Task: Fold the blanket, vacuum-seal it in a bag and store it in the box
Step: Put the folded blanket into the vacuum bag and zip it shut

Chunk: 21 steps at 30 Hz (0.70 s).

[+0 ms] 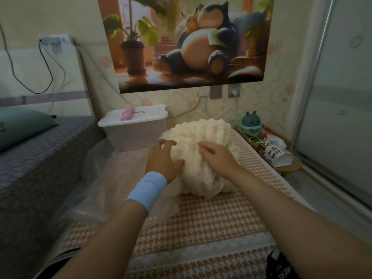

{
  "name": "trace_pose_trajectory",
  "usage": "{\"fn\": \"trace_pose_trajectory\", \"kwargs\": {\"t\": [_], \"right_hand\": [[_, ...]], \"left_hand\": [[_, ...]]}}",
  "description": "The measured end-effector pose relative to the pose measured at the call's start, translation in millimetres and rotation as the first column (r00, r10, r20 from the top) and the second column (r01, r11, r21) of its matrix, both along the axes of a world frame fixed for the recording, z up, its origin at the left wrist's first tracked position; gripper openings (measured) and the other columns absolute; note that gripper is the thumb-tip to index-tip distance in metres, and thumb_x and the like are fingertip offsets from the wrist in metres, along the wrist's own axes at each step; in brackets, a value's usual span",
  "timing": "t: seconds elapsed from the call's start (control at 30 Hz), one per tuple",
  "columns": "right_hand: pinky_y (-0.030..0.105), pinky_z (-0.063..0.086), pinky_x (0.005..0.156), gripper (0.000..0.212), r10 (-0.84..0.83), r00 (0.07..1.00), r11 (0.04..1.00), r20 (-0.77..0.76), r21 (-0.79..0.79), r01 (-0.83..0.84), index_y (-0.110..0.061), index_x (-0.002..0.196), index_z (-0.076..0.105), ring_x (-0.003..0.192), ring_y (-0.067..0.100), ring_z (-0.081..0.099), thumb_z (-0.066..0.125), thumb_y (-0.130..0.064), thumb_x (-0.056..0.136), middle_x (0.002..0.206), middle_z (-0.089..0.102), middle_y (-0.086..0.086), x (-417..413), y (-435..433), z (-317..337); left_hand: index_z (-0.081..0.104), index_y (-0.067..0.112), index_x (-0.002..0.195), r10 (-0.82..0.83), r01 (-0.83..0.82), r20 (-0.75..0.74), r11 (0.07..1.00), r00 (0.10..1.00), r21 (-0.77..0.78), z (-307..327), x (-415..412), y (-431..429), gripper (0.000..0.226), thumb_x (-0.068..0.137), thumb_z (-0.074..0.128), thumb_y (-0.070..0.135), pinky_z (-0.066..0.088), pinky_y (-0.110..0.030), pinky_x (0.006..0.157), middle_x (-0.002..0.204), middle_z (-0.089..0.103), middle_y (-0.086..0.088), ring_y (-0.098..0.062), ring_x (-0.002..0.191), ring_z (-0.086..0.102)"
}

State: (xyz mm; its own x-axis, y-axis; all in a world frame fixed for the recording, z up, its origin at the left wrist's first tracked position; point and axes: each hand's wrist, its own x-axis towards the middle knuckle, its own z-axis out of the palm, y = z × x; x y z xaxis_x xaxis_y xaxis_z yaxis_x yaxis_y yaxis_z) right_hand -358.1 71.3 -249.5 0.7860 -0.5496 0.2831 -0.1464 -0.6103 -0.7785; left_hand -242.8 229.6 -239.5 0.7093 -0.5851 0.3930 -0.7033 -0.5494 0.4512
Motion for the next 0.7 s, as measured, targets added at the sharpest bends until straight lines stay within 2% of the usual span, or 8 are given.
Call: {"fn": "trace_pose_trajectory", "kwargs": {"t": [0.1, 0.17, 0.23, 0.3, 0.43, 0.53, 0.6, 0.7], "right_hand": [[0.039, 0.048, 0.095, 0.065, -0.394, 0.916, 0.91, 0.079, 0.172, 0.376, -0.028, 0.126, 0.059, 0.119, 0.023, 0.056, 0.069, -0.065, 0.073, 0.127, 0.059, -0.001, -7.7, -19.5, 5.7], [0.05, 0.042, 0.104, 0.108, -0.527, 0.842, 0.79, -0.117, 0.299, 0.536, -0.022, 0.144, 0.04, 0.134, 0.033, 0.042, 0.075, -0.076, 0.057, 0.147, 0.043, 0.009, -8.0, -25.2, 3.0], [0.052, 0.042, 0.101, 0.132, -0.466, 0.852, 0.628, -0.239, 0.589, 0.509, -0.019, 0.155, 0.014, 0.139, 0.039, 0.035, 0.085, -0.066, 0.056, 0.158, 0.027, 0.014, -7.7, -28.5, -3.5], [0.05, 0.044, 0.089, 0.138, -0.386, 0.904, 0.471, -0.182, 0.804, 0.363, -0.021, 0.157, 0.001, 0.137, 0.04, 0.04, 0.09, -0.056, 0.058, 0.158, 0.028, 0.013, -3.8, -33.9, -12.0], [0.06, 0.048, 0.091, 0.164, -0.26, 0.941, 0.424, -0.217, 0.85, 0.313, -0.035, 0.157, -0.002, 0.127, 0.041, 0.049, 0.092, -0.071, 0.027, 0.152, 0.04, 0.011, 13.6, -56.5, -21.9], [0.047, 0.053, 0.074, 0.118, -0.129, 0.967, 0.437, -0.219, 0.863, 0.254, -0.027, 0.152, 0.032, 0.113, 0.036, 0.058, 0.089, -0.063, 0.055, 0.132, 0.06, 0.013, 21.4, -66.4, -23.8], [0.047, 0.054, 0.084, 0.088, -0.042, 0.973, 0.496, -0.227, 0.841, 0.217, -0.024, 0.138, 0.054, 0.105, 0.033, 0.063, 0.086, -0.057, 0.064, 0.116, 0.069, 0.011, 24.3, -72.8, -28.4], [0.049, 0.053, 0.094, 0.065, -0.063, 0.975, 0.552, -0.214, 0.806, 0.213, -0.023, 0.129, 0.063, 0.102, 0.031, 0.066, 0.083, -0.045, 0.072, 0.108, 0.074, 0.007, 30.5, -76.8, -32.6]], "left_hand": [[0.008, 0.032, 0.151, 0.125, -0.093, -0.224, 0.985, 0.966, 0.148, -11.9, 13.8, -14.4, 0.105, 0.07, 0.065, 0.068, 0.026, -0.052, 0.113, 0.159, 0.001, -0.003, -0.033, 0.144, 0.014], [0.001, 0.025, 0.153, 0.109, -0.081, -0.414, 0.993, 0.904, 0.086, -16.1, 23.5, -22.1, 0.125, 0.06, 0.071, 0.072, 0.025, -0.051, 0.114, 0.16, 0.004, -0.008, -0.034, 0.144, 0.016], [0.009, 0.026, 0.152, 0.088, -0.065, -0.456, 0.996, 0.885, 0.066, -14.1, 35.7, -27.7, 0.13, 0.049, 0.066, 0.082, 0.029, -0.052, 0.112, 0.157, 0.019, -0.01, -0.037, 0.14, 0.027], [0.033, 0.027, 0.145, 0.103, -0.104, -0.489, 0.994, 0.866, 0.025, -4.1, 49.3, -30.9, 0.11, 0.055, 0.056, 0.086, 0.033, -0.051, 0.109, 0.15, 0.037, -0.011, -0.037, 0.132, 0.039], [0.068, 0.015, 0.115, 0.136, -0.132, -0.481, 0.99, 0.866, 0.044, 18.4, 79.5, -42.4, 0.06, 0.085, 0.052, 0.064, 0.039, -0.035, 0.098, 0.13, 0.059, -0.013, -0.034, 0.117, 0.054], [0.055, 0.008, 0.13, 0.155, -0.122, -0.483, 0.988, 0.862, 0.099, 16.8, 91.1, -60.5, 0.07, 0.083, 0.059, 0.06, 0.037, -0.035, 0.098, 0.14, 0.049, -0.015, -0.034, 0.124, 0.049], [0.038, 0.013, 0.143, 0.112, -0.121, -0.545, 0.992, 0.831, 0.021, 8.2, 93.6, -70.3, 0.085, 0.076, 0.07, 0.055, 0.034, -0.038, 0.106, 0.149, 0.038, -0.012, -0.033, 0.132, 0.041], [0.012, 0.02, 0.154, -0.017, 0.019, -0.571, 1.0, 0.82, -0.003, 4.0, 90.4, -78.8, 0.092, 0.084, 0.066, 0.048, 0.023, -0.039, 0.113, 0.158, 0.019, -0.008, -0.03, 0.142, 0.025]]}}
